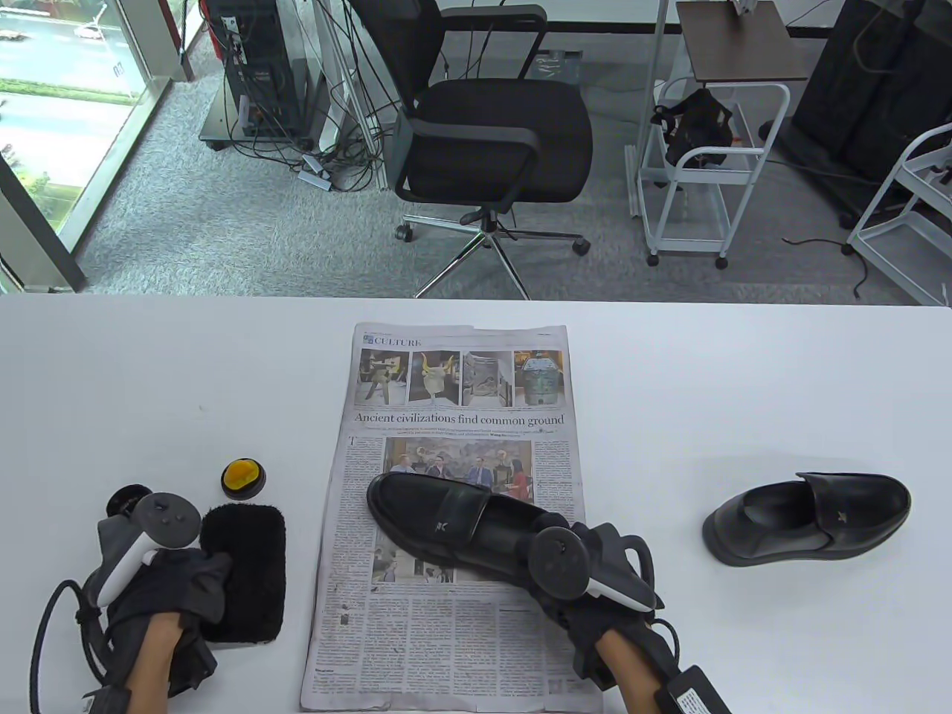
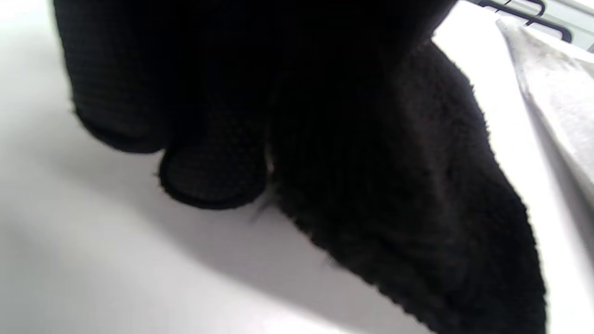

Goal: Dip and apply built-in sponge shoe polish on shoes

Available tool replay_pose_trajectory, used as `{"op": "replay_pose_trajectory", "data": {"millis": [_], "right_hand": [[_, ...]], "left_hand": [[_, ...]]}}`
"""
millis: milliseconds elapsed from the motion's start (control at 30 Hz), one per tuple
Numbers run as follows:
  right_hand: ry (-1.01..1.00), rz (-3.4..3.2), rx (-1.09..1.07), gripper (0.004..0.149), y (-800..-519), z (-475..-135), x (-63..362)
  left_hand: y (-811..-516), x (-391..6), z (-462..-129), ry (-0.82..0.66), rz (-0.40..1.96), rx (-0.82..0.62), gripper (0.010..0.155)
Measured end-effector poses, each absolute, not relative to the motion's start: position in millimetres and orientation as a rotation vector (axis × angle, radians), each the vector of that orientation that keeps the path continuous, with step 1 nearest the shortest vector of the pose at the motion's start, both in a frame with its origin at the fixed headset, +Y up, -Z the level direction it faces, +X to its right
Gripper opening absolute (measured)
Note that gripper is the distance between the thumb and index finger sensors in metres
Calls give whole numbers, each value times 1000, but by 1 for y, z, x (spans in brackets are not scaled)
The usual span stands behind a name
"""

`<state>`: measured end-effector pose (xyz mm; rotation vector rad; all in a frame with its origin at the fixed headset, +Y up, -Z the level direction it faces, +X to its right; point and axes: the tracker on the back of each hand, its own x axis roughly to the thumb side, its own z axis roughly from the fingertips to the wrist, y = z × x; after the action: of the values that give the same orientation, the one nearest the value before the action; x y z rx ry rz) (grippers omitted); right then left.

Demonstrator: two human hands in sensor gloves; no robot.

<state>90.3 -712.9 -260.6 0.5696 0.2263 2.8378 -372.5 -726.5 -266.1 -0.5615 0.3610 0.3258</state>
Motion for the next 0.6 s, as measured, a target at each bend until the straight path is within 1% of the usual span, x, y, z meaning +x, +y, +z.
{"op": "replay_pose_trajectory", "data": {"millis": [67, 100, 133, 200, 267, 333, 500, 600], "right_hand": [[228, 2839, 570, 38, -713, -261, 90], [228, 2838, 569, 39, -713, -261, 90], [228, 2838, 569, 39, -713, -261, 90], [228, 2839, 569, 39, -713, -261, 90], [229, 2840, 569, 39, -713, -261, 90], [229, 2841, 571, 39, -713, -261, 90], [228, 2841, 572, 39, -713, -261, 90], [228, 2841, 572, 39, -713, -261, 90]], "left_hand": [[-724, -373, -262, 397, 325, -578, 66], [-719, -374, -260, 405, 292, -559, 71], [-715, -374, -259, 411, 260, -537, 73], [-701, -375, -258, 429, 174, -459, 69], [-689, -373, -260, 430, 144, -352, 64], [-679, -368, -270, 387, 131, -247, 63], [-663, -350, -307, 259, 88, -143, 58], [-666, -342, -329, 215, 62, -117, 55]]}}
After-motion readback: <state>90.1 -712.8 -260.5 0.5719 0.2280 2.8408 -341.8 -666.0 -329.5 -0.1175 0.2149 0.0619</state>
